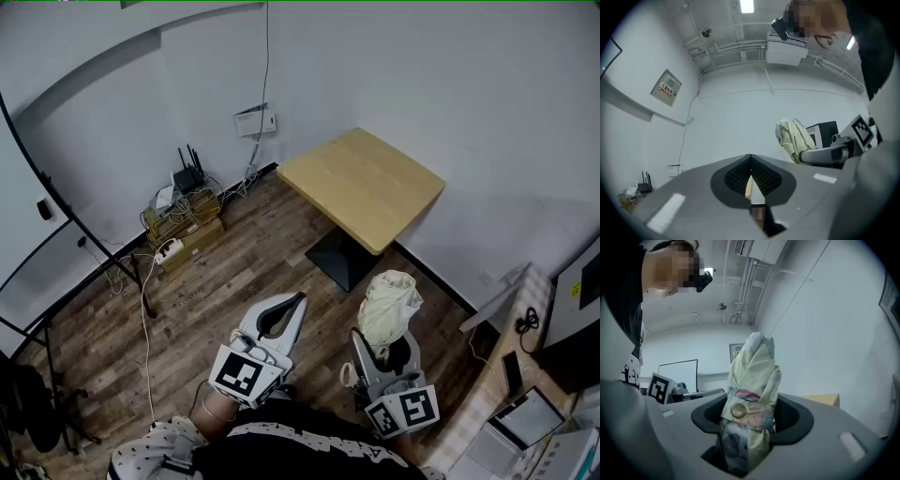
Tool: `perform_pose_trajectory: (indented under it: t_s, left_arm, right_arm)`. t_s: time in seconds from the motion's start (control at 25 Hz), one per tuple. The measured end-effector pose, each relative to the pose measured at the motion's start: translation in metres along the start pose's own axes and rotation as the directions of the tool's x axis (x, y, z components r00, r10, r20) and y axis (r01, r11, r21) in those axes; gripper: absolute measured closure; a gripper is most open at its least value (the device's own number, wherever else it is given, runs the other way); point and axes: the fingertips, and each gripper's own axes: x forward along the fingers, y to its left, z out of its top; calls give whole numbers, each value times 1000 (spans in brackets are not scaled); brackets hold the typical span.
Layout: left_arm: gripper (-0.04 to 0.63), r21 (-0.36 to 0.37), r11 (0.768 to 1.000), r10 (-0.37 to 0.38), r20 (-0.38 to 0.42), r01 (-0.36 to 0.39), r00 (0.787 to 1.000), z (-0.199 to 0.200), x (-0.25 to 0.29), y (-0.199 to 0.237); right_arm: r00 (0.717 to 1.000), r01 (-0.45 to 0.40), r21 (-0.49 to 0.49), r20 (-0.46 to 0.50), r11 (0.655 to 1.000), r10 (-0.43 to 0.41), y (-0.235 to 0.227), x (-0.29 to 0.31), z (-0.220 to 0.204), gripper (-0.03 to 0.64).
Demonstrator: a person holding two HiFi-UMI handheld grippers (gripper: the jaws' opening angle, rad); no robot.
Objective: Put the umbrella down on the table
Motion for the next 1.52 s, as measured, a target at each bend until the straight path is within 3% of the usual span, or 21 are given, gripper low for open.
perform_pose_trajectory:
  t_s: [0.52, 0.84, 1.16, 1.32, 1.52]
  left_arm:
    - [595, -52, 998, 36, -67, -39, 997, -16, -14, -2]
    - [595, -7, 999, 45, -58, -46, 997, -17, -18, -72]
    - [595, 17, 992, 124, -51, -123, 991, -11, -36, -67]
    - [595, 30, 996, 87, -67, -85, 994, -17, -30, -78]
    - [595, -2, 1000, 19, -45, -19, 999, -20, -5, -85]
  right_arm:
    - [997, -24, 23, -73, 999, 26, 8, -8, -11, 330]
    - [998, -41, 63, -36, 997, 43, -20, -69, -11, 330]
    - [997, -77, 64, -26, 995, 79, -10, -72, -14, 330]
    - [996, -78, 72, -26, 994, 80, -14, -77, -16, 330]
    - [999, -16, 43, -33, 999, 17, -30, -77, -11, 330]
